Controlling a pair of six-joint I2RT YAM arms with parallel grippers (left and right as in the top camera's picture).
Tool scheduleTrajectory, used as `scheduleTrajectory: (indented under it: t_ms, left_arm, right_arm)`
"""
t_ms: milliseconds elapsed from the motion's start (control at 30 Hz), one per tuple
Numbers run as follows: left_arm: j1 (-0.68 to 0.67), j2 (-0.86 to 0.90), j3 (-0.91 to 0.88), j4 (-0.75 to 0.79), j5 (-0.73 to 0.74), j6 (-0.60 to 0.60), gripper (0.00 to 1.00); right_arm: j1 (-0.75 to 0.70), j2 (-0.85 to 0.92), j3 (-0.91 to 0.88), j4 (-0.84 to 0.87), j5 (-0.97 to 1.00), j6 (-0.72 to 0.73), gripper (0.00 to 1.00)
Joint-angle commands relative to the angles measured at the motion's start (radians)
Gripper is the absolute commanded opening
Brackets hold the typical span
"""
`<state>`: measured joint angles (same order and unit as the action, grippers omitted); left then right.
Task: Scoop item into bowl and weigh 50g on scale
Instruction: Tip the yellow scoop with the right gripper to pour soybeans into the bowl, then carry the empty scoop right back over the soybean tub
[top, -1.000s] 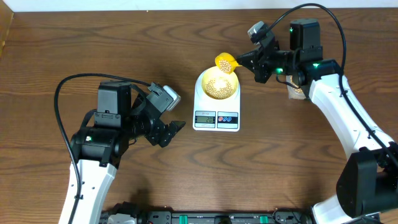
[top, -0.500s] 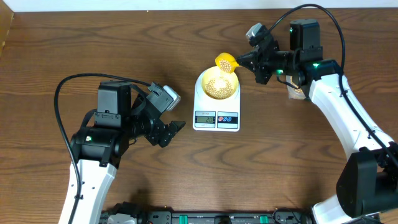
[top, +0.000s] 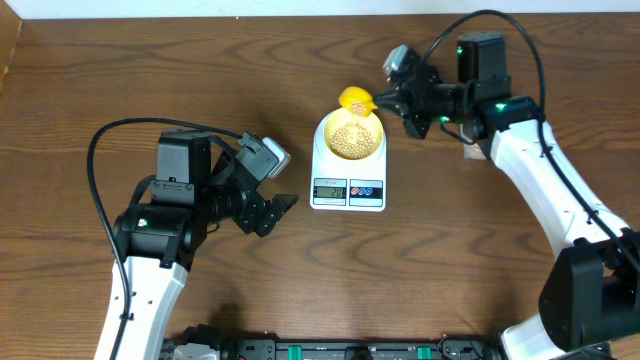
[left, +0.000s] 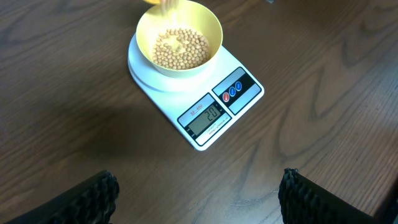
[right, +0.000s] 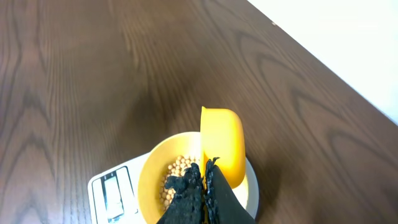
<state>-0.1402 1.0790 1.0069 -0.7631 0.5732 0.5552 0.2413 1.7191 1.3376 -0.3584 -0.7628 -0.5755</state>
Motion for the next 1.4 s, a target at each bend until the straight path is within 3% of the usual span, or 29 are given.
scheduleTrajectory:
  t_ms: [0, 600, 700, 900, 1067, 1367]
  left_arm:
    - [0.004, 0.000, -0.004, -0.003, -0.002, 0.013, 0.84]
    - [0.004, 0.000, -0.004, -0.003, -0.002, 0.013, 0.85]
    - [0.004, 0.000, -0.004, -0.003, -0.002, 0.013, 0.85]
    - [0.004, 0.000, -0.004, -0.003, -0.002, 0.013, 0.84]
    - [0.004, 0.000, -0.004, -0.003, -0.002, 0.013, 0.84]
    - [0.004, 0.000, -0.004, -0.003, -0.002, 0.013, 0.84]
  right_arm:
    - [0.026, -0.015, -0.006, -0.002, -0.017, -0.123, 0.01]
    - [0.032, -0.015, -0.006, -0.001, 0.006, -0.158, 0.01]
    - [0.032, -0.015, -0.006, 0.011, 0.073, -0.083, 0.01]
    - [0.031, -0.026, -0.003, 0.083, 0.237, 0.279, 0.01]
    - [0.031, -0.072, 0.000, 0.085, 0.277, 0.311, 0.01]
    - [0.028, -0.218, 0.000, 0.021, 0.715, 0.345, 0.01]
